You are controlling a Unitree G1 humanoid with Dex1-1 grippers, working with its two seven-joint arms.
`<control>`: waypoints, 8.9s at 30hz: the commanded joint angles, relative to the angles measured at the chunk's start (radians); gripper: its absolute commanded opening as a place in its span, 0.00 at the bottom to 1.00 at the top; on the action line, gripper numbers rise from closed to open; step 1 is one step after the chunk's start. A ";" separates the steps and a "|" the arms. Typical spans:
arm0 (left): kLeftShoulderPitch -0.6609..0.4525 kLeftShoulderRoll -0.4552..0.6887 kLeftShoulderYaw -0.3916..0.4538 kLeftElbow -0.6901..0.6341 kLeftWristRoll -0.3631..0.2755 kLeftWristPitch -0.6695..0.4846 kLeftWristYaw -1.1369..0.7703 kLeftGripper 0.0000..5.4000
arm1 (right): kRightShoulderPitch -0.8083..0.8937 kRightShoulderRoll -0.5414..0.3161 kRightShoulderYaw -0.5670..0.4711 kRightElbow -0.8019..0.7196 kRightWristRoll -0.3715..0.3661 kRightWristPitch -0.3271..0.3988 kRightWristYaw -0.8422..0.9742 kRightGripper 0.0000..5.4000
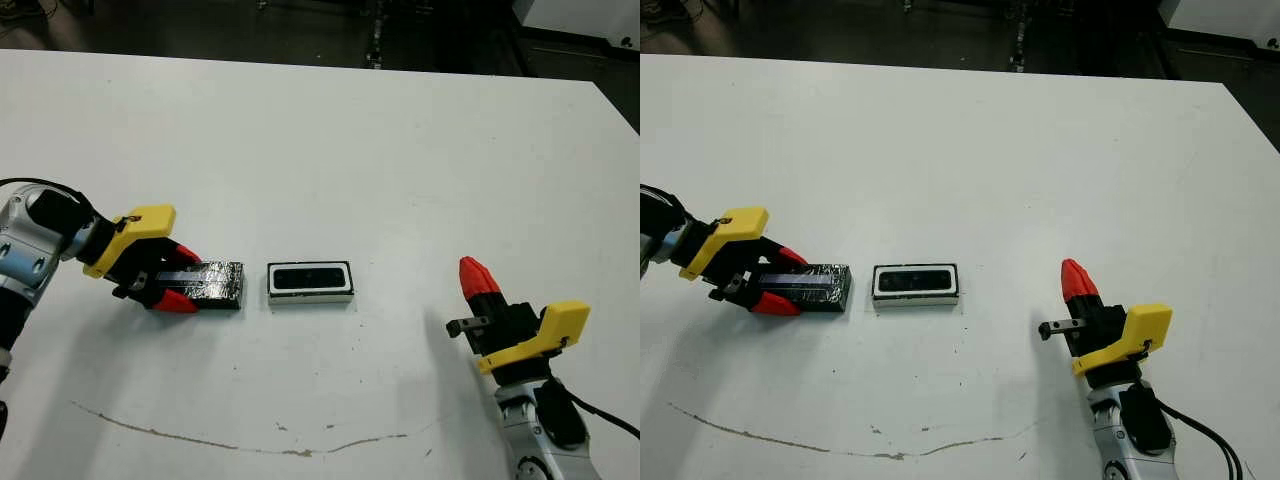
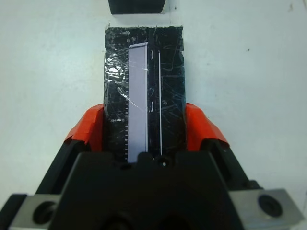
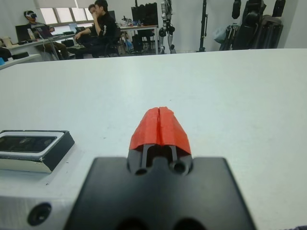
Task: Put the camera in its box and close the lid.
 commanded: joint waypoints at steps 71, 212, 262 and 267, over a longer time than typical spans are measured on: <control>0.178 -0.401 0.015 -0.185 -0.202 0.217 0.294 0.59 | 0.012 -0.004 0.014 0.001 -0.014 0.004 -0.015 0.00; 0.556 -0.754 -0.025 -0.860 -0.106 0.402 1.404 0.08 | 0.008 -0.004 0.019 -0.003 -0.020 0.016 -0.019 0.00; 0.703 -0.649 0.488 -0.736 -0.028 -0.335 1.400 0.00 | -0.008 -0.004 -0.004 -0.022 -0.002 0.023 -0.038 0.00; 0.759 -0.694 0.499 -0.653 0.018 -0.443 1.466 0.00 | -0.037 -0.005 -0.021 -0.028 0.034 0.030 -0.027 0.00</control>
